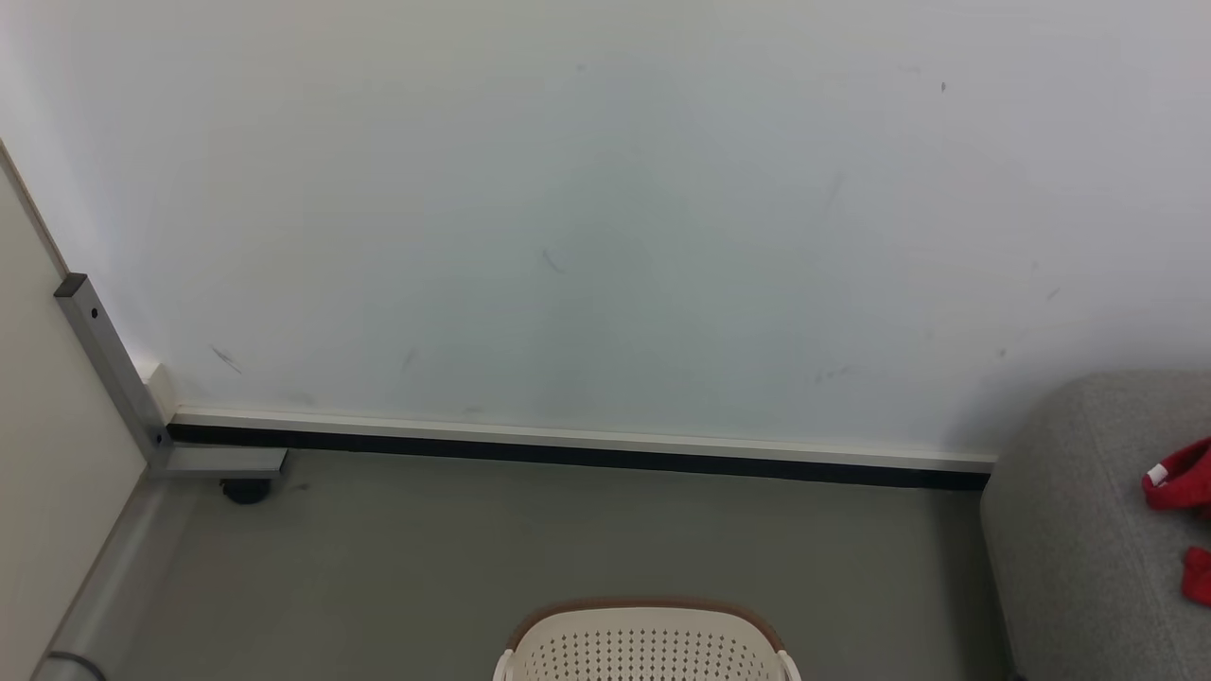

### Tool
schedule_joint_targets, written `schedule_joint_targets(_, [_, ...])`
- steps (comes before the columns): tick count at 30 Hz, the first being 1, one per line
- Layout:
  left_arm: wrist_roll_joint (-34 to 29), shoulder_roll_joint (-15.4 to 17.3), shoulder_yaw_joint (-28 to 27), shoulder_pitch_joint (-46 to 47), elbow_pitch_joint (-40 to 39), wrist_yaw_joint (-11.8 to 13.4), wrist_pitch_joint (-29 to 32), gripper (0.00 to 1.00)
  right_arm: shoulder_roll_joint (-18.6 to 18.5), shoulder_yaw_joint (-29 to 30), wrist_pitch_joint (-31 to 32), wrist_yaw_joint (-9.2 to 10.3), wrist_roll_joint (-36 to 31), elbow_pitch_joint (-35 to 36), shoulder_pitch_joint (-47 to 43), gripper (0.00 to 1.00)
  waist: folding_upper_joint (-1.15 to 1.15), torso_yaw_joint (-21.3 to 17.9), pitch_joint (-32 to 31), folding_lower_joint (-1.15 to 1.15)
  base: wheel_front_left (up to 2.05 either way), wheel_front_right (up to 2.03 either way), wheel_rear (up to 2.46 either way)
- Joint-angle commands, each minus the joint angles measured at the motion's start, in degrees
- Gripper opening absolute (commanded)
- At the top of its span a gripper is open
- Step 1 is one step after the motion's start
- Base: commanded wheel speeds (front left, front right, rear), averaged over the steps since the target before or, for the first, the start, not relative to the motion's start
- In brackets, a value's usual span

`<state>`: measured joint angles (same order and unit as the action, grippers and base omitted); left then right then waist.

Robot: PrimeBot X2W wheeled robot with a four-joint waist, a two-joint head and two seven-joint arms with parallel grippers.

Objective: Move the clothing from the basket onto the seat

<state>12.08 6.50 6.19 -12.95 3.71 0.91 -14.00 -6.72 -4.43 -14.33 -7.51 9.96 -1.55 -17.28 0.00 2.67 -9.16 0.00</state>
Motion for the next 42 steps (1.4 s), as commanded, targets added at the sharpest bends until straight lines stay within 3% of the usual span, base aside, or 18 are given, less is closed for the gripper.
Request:
schedule_joint_targets(1, [2.30, 0.04, -0.36, 1.03, -0.53, -0.40, 0.40, 0.00, -0.25, 0.40, 0.36, 0.00, 2.60, 0.62, 0.93, 0.00, 0.00, -0.03, 0.09, 0.00, 0.00, 0.00, 0.00])
schedule_joint_targets(20, [21.87, -0.85, -1.66, 5.34, 1.73, -2.40, 4.35, 0.00, -0.49, 3.19, 5.19, 0.01, 23.88, -1.32, 5.18, 0.00, 0.00, -0.45, 1.56, 0.00, 0.00, 0.00, 0.00])
schedule_joint_targets(42, [39.87, -1.69, -2.86, 9.27, 3.76, -4.29, 7.97, 0.00, 0.10, 6.63, 10.39, 0.01, 42.69, -3.08, 9.10, 0.00, 0.00, -0.94, 3.27, 0.00, 0.00, 0.00, 0.00])
